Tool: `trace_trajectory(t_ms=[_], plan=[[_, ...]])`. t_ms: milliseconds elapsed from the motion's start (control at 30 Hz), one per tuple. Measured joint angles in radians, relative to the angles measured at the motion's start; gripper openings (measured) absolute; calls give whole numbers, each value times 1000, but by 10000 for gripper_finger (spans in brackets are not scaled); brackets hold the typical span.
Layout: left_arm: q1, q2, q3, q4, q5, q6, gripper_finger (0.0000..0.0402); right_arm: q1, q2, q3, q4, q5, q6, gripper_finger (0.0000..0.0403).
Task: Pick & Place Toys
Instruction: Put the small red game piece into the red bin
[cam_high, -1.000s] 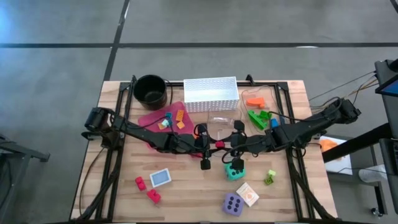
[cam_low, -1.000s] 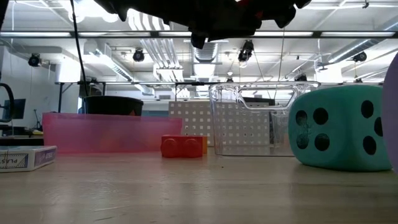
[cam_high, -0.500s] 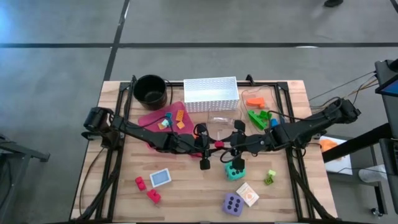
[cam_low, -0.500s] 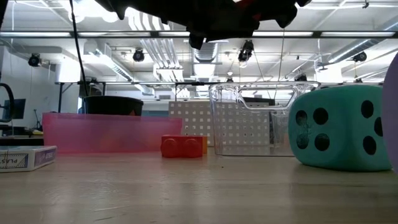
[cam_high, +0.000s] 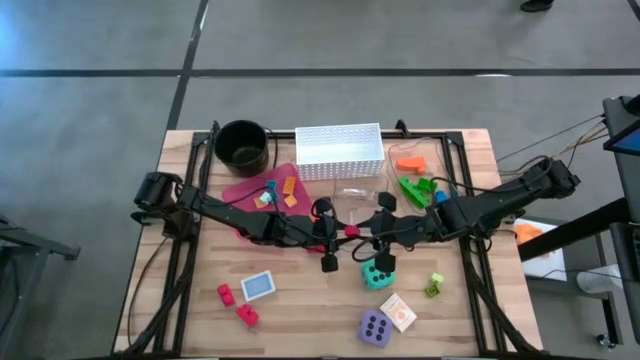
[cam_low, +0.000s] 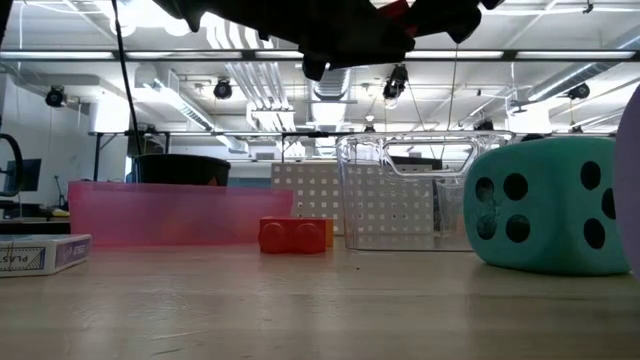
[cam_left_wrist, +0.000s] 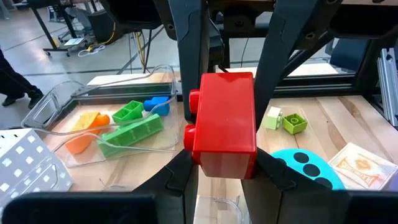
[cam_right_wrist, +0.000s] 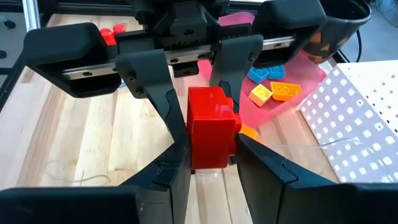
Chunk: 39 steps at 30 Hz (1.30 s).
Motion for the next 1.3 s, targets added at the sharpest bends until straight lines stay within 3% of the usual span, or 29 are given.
trace_trajectory(t_ms=[400,500,800,1067,1300], plan=[[3,-5,-1,-39,-22,-17,101,1,-3,0,-71,-7,48,121],[5,-24,-1,-104,-72,-42,101,1,-9,0,-104,-7,48,121],[25,-172,-1,-553,-332,-192,101,0,-6,-2,-234,-23,114,121],[140,-290,-28,-1112,-324,-538,116,-9,4,-4,-230,-15,82,121],[260,-326,-177,-1125,-243,-567,123,-18,3,-4,-221,-15,-57,121]])
